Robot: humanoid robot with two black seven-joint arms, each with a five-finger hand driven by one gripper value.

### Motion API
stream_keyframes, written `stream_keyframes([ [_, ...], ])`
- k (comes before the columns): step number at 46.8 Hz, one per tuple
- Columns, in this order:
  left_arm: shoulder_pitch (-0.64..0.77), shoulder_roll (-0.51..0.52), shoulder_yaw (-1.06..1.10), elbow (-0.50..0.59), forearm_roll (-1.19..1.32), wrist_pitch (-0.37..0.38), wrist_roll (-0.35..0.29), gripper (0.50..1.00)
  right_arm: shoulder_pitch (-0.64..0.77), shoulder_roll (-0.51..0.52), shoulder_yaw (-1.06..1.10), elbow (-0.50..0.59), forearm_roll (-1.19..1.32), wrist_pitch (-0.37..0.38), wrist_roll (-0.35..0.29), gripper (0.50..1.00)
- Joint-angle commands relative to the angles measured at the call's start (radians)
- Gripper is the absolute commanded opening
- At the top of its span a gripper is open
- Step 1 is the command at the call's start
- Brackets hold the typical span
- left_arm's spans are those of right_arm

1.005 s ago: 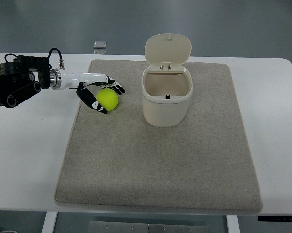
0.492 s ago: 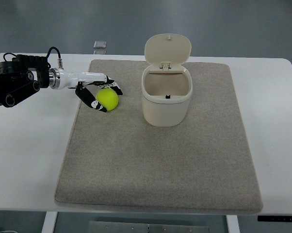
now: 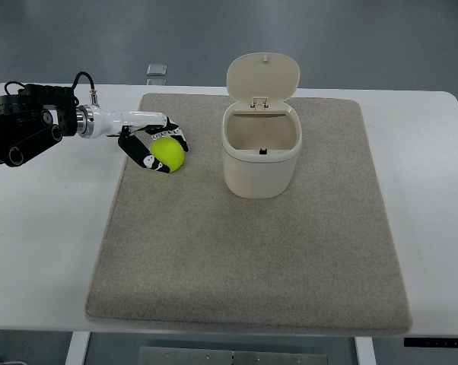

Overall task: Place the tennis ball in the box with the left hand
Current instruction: 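Close the left hand fingers around the tennis ball, then lift the held ball high with the left hand, away from the mat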

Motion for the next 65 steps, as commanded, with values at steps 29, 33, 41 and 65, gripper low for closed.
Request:
stream_keyframes([
  [29, -0.072, -0.027, -0.09, 0.139, -0.353, 0.006, 0.0, 0.5, 0.0, 0.0, 0.0, 0.0, 0.0, 0.001, 0.0, 0.901],
  [33, -0.088, -0.028, -0.093, 0.15, -0.432, 0.006, 0.0, 0.5, 0.0, 0.0, 0.0, 0.0, 0.0, 0.0, 0.0, 0.901],
  [41, -0.141, -0.028, -0.107, 0.15, -0.598, 0.006, 0.0, 0.5, 0.001, 0.0, 0.0, 0.0, 0.0, 0.0, 0.0, 0.901],
  [65, -0.284, -0.03, -0.203, 0.061, -0.695, -0.044, 0.0, 0.5, 0.001, 0.0, 0.0, 0.0, 0.0, 0.0, 0.0, 0.901],
])
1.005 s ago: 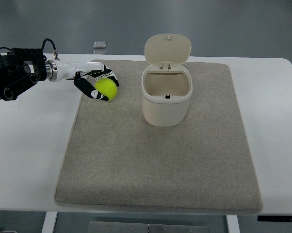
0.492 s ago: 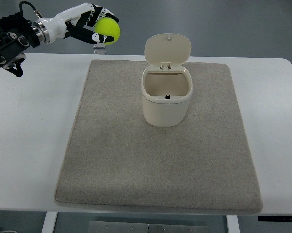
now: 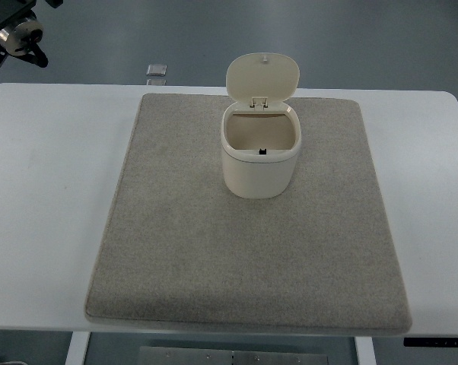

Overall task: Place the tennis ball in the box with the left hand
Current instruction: 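Lift the held ball high with the left hand, away from the mat, then carry the ball over the open cream bin and lower it in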

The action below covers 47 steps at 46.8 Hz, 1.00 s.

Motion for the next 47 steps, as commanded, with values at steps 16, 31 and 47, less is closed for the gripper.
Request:
stream_keyframes([
  [16, -0.054, -0.012, -0.04, -0.194, 0.017, 0.02, 0.0, 0.5, 0.001, 0.0, 0.0, 0.0, 0.0, 0.002, 0.0, 0.901],
  [31, -0.054, -0.012, -0.034, -0.339, 0.045, 0.06, 0.0, 0.5, 0.001, 0.0, 0.0, 0.0, 0.0, 0.002, 0.0, 0.901],
  [47, -0.029, -0.034, -0.021, -0.377, 0.114, 0.06, 0.0, 0.5, 0.001, 0.0, 0.0, 0.0, 0.0, 0.0, 0.0, 0.901],
])
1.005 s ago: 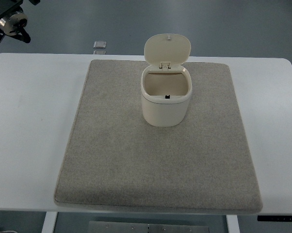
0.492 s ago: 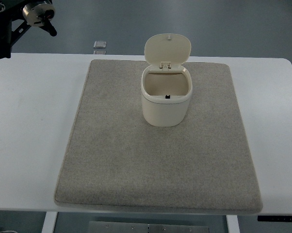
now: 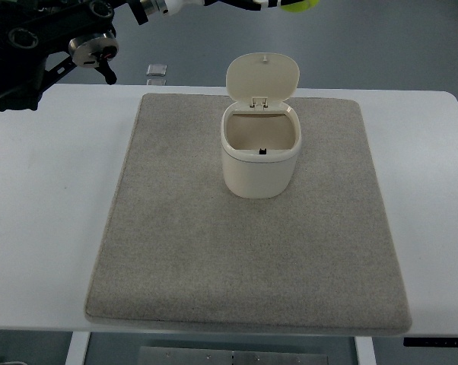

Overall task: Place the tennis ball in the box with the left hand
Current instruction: 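Carry the ball over the open cream bin and lower it in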

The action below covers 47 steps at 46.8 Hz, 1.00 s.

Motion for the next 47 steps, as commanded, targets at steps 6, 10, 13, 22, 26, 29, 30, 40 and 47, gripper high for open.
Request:
stream_keyframes([
  [6, 0.0, 0.0, 0.0, -0.035, 0.056, -0.001, 0.0, 0.5, -0.001, 0.0, 0.0, 0.0, 0.0, 0.0, 0.0, 0.901],
  [10, 0.009, 0.0, 0.008, -0.061, 0.095, 0.0, 0.0, 0.5, -0.001, 0.0, 0.0, 0.0, 0.0, 0.0, 0.0, 0.901],
  [13, 0.013, 0.001, 0.017, -0.078, 0.116, -0.001, 0.0, 0.5, 0.001, 0.0, 0.0, 0.0, 0.0, 0.0, 0.0, 0.901],
  [22, 0.014, 0.012, 0.071, -0.127, 0.158, -0.001, 0.0, 0.5, -0.001, 0.0, 0.0, 0.0, 0.0, 0.0, 0.0, 0.901],
  [26, 0.014, 0.014, 0.095, -0.137, 0.158, 0.0, 0.0, 0.5, 0.001, 0.0, 0.0, 0.0, 0.0, 0.0, 0.0, 0.901],
  [29, 0.013, 0.017, 0.12, -0.141, 0.158, 0.0, 0.0, 0.5, -0.001, 0.0, 0.0, 0.0, 0.0, 0.0, 0.0, 0.901],
  [30, 0.013, 0.017, 0.126, -0.141, 0.158, 0.0, 0.0, 0.5, 0.001, 0.0, 0.0, 0.0, 0.0, 0.001, 0.0, 0.901],
  [40, 0.011, 0.032, 0.181, -0.138, 0.158, 0.002, 0.0, 0.5, 0.001, 0.0, 0.0, 0.0, 0.0, 0.0, 0.0, 0.901],
  [47, 0.011, 0.038, 0.212, -0.141, 0.158, 0.002, 0.0, 0.5, -0.001, 0.0, 0.0, 0.0, 0.0, 0.001, 0.0, 0.901],
])
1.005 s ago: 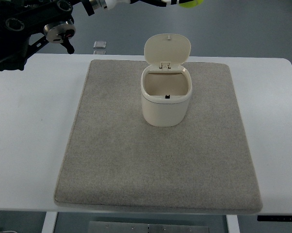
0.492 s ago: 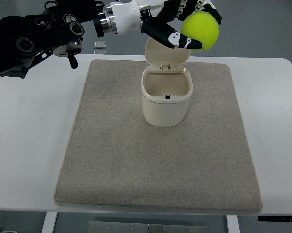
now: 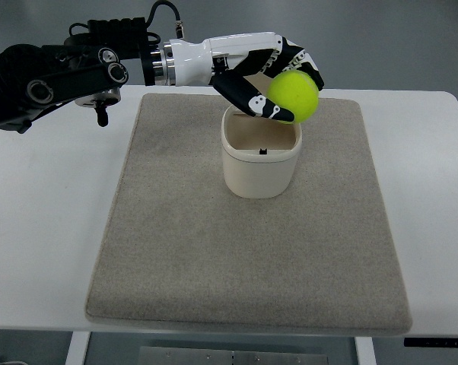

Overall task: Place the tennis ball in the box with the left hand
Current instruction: 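Carry the ball over the open cream bin and lower it in, then open the left hand fingers to release the ball into the bin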

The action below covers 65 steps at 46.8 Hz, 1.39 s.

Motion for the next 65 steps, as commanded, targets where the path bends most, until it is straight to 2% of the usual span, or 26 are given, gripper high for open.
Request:
stream_keyframes([
  [1, 0.0, 0.006, 0.017, -0.002, 0.0, 0.002, 0.0, 0.5, 0.001, 0.0, 0.0, 0.0, 0.0, 0.0, 0.0, 0.901],
  [14, -0.002, 0.012, 0.089, -0.008, 0.0, 0.008, 0.0, 0.5, 0.001, 0.0, 0.0, 0.0, 0.0, 0.0, 0.0, 0.901],
  [31, -0.002, 0.012, 0.12, 0.002, -0.002, 0.077, 0.0, 0.5, 0.001, 0.0, 0.0, 0.0, 0.0, 0.0, 0.0, 0.901],
  [65, 0.027, 0.003, 0.15, 0.045, -0.003, 0.098, 0.0, 0.5, -0.001, 0.0, 0.0, 0.0, 0.0, 0.0, 0.0, 0.901],
])
